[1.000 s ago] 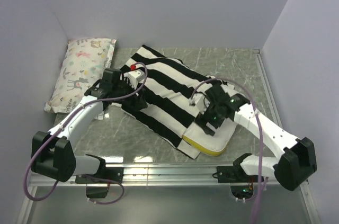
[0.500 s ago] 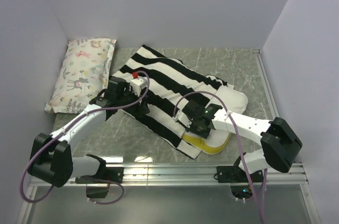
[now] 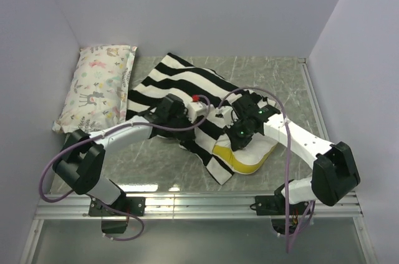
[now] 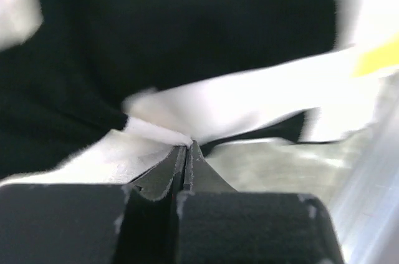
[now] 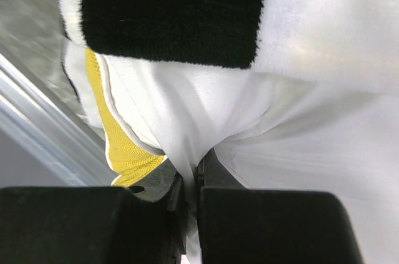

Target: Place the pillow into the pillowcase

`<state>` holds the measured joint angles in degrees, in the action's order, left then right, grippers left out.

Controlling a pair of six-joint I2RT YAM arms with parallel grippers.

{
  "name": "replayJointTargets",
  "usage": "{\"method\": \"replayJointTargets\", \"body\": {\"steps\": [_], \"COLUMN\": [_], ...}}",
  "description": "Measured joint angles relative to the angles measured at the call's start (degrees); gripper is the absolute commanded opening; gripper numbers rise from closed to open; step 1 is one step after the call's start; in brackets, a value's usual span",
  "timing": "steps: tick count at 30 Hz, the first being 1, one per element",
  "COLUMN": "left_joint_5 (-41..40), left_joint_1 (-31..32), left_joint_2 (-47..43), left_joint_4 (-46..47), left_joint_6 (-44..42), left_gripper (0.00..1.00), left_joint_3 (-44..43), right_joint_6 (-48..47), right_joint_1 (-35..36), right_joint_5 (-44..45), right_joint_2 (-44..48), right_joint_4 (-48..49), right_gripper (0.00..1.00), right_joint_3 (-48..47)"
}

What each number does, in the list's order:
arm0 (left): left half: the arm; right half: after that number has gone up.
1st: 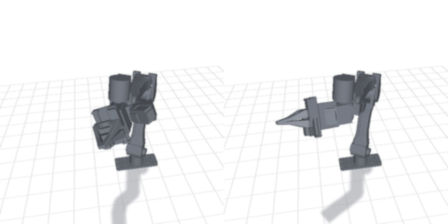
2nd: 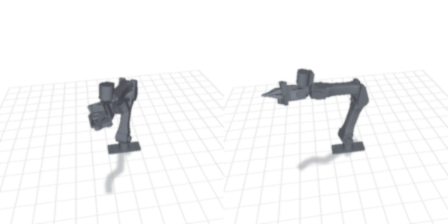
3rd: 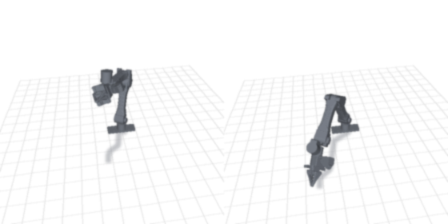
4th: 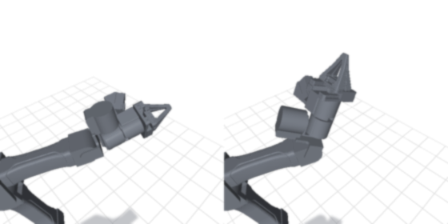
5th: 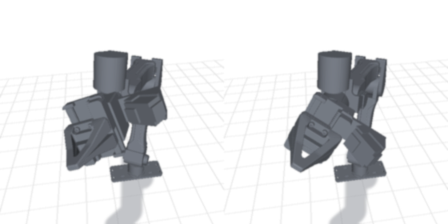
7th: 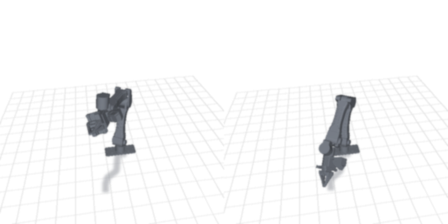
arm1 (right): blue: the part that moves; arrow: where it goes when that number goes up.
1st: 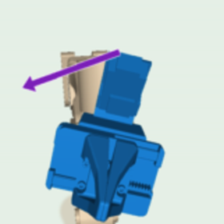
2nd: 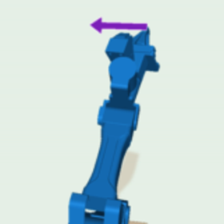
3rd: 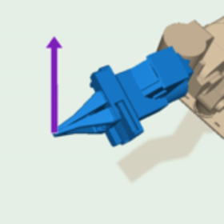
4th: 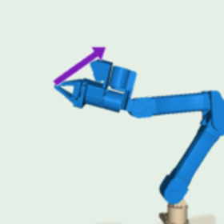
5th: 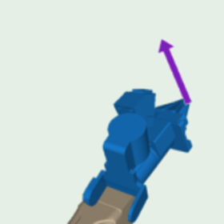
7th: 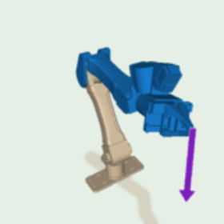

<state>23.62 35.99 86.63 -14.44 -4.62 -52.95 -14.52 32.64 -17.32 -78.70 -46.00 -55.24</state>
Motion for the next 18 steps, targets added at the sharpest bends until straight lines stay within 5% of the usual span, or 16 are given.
{"method": "replayJointTargets", "body": {"steps": [4, 10, 13, 14, 17, 18], "left_joint_5": [5.5, 8.7, 9.4, 9.6, 7.8, 6.5], "left_joint_1": [6.0, 5.7, 2.7, 1.5, -1.2, -1.1], "left_joint_2": [0.0, -2.7, -5.9, -6.8, -10.1, -11.4], "left_joint_4": [0.7, 0.2, -1.8, -2.6, -5.0, -5.2], "left_joint_6": [3.7, 7.0, 5.4, 4.7, 2.1, 1.6], "left_gripper": [0.0, 0.0, 0.22, 0.42, 0.68, 0.71], "left_joint_3": [-2.2, -1.9, -1.6, -1.7, -2.6, -2.9], "right_joint_6": [3.1, 8.6, 11.2, 11.8, 13.8, 14.3], "right_joint_1": [-1.3, -5.5, -7.4, -7.7, -8.1, -8.1], "right_joint_5": [-4.5, -11.8, -15.4, -16.2, -18.9, -19.5], "right_joint_2": [-1.7, -3.9, -4.2, -4.2, -4.2, -4.2], "right_joint_4": [0.2, 2.3, 3.9, 4.5, 8.8, 10.1], "right_gripper": [0.0, 0.0, 0.0, 0.0, 0.0, 0.0], "right_joint_3": [-2.1, -2.5, -2.5, -2.5, -2.5, -2.5]}}
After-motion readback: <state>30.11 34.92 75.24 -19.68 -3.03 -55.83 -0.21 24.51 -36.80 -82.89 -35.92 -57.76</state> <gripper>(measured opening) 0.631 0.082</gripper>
